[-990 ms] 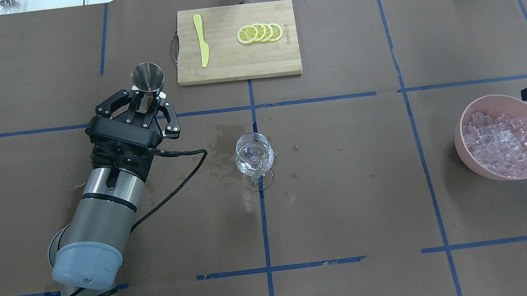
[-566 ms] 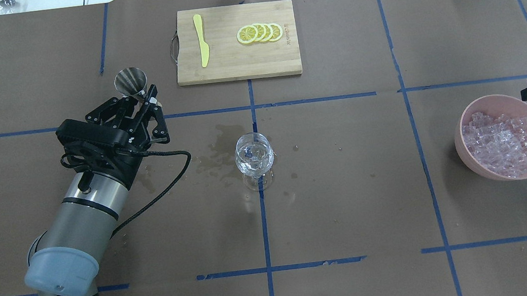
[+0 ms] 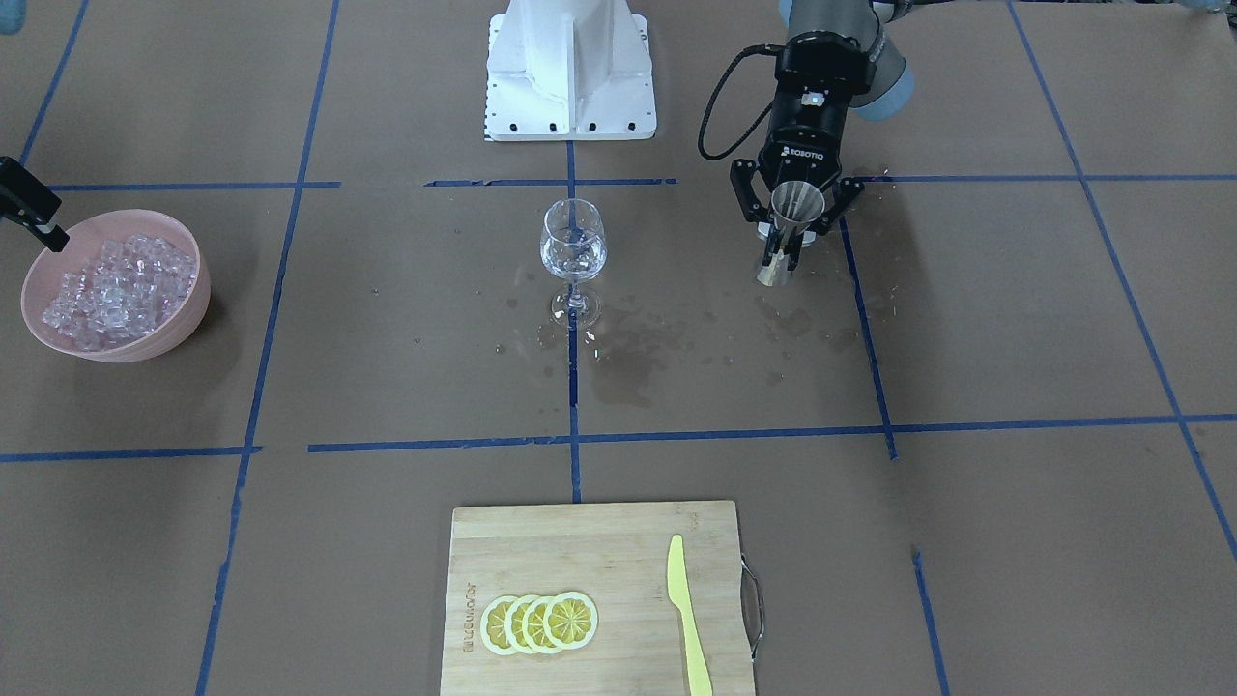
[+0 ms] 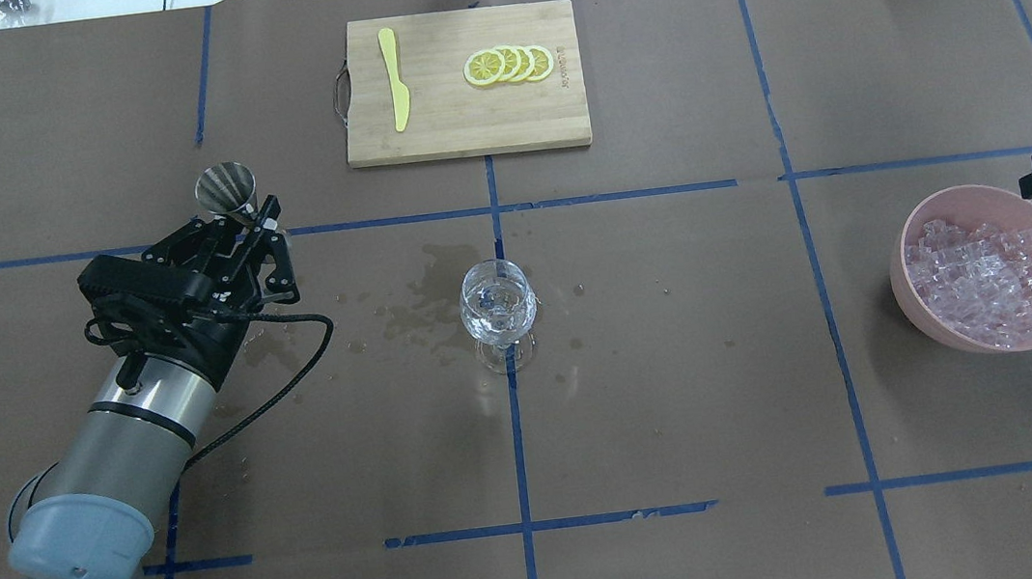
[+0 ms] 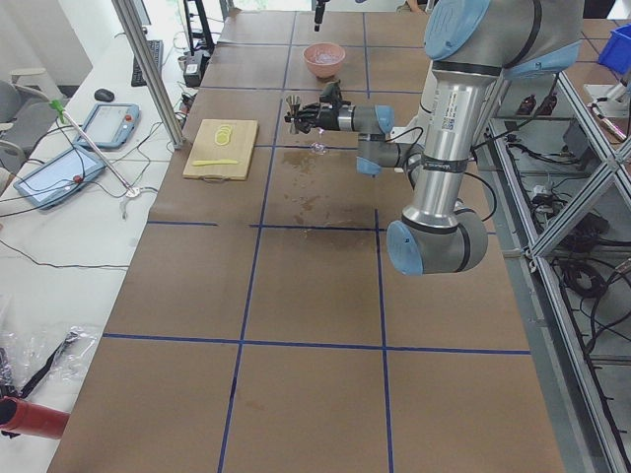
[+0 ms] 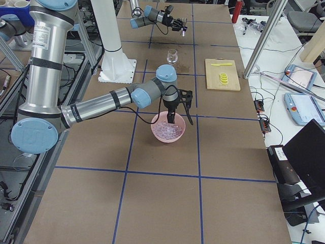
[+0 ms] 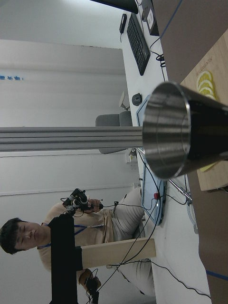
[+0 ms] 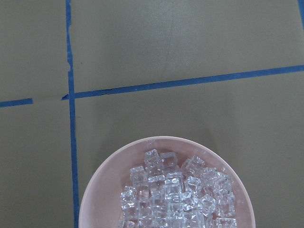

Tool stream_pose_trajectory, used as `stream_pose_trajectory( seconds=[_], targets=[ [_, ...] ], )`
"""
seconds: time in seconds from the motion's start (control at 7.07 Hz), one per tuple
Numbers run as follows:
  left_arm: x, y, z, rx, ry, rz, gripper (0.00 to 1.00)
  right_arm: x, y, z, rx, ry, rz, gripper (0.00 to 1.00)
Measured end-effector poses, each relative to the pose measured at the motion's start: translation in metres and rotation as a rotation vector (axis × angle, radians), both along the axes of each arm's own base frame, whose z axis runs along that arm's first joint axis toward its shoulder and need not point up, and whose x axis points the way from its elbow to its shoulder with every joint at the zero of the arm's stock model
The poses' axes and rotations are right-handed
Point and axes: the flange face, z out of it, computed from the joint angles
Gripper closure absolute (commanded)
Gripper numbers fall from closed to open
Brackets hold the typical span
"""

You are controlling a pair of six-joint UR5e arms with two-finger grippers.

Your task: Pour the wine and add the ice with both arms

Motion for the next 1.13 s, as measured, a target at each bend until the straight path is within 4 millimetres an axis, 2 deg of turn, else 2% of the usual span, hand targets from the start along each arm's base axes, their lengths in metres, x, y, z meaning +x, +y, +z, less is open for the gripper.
stream_pose_trajectory(
  seconds=[0.28, 0.57, 0.85, 1.13],
  targets=[
    [-0.022, -0.013, 0.021, -0.015, -0.040, -0.041, 1.00, -0.007, 0.002, 0.002, -0.002, 0.007, -0.014, 0.00],
    [-0.051, -0.025, 0.035, -0.023, -0.060, -0.083, 1.00, -0.025, 0.006, 0.005, 0.031, 0.039, -0.026, 0.00],
    [-0.070, -0.028, 0.044, -0.029, -0.074, -0.100, 1.00, -0.045, 0.010, 0.010, 0.055, 0.071, -0.030, 0.00],
    [-0.083, -0.035, 0.047, -0.033, -0.079, -0.095, 1.00, -0.060, 0.010, 0.025, 0.091, 0.083, -0.046, 0.00]
  ],
)
